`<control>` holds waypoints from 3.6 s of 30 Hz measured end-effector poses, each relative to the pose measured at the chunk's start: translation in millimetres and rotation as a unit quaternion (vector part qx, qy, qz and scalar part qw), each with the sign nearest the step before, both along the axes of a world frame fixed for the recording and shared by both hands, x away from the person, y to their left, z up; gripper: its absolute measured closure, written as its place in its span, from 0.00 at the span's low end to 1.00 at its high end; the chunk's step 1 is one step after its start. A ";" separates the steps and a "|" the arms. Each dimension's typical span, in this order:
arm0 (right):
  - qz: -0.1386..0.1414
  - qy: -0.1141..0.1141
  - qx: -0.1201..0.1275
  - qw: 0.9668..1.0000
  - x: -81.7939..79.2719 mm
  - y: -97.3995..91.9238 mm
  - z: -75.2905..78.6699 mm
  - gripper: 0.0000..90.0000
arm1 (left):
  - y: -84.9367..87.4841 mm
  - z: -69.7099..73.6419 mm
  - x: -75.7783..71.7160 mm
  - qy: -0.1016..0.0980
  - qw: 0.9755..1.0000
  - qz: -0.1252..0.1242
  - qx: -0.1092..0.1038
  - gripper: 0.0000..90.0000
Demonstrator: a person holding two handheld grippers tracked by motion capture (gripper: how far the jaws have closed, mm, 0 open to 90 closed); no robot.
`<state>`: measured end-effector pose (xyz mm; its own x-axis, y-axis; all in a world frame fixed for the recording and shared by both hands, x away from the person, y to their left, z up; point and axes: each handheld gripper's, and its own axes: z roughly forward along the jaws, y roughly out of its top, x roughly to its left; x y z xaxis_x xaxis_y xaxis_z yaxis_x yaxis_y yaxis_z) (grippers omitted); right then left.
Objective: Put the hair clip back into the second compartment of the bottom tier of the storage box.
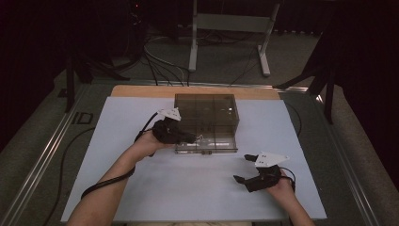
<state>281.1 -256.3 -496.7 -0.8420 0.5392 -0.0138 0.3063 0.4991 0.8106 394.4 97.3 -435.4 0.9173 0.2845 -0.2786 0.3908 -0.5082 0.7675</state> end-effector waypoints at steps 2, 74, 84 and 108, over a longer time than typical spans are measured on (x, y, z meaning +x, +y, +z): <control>0.000 0.000 0.000 1.000 0.0 0.0 -0.1 0.13 | -2.3 -0.6 1.5 -0.001 1.000 0.001 -0.001 0.94; 0.003 -0.001 -0.007 1.000 -1.0 -1.4 0.4 0.13 | -54.4 -43.3 32.4 0.022 0.998 0.039 0.053 0.93; 0.003 0.001 -0.007 1.000 -0.9 -1.8 0.2 0.13 | -57.2 -44.0 32.8 0.016 0.997 0.053 0.057 0.87; 0.007 0.002 -0.011 1.000 -1.0 -0.2 -0.3 0.13 | -39.7 -30.3 4.3 0.013 0.998 0.030 0.053 0.11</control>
<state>280.2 -256.4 -497.0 -0.8493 0.5275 -0.0226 0.3026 0.5214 0.7978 398.7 57.6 -465.7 0.8905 0.3675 -0.2682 0.4422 -0.5612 0.6996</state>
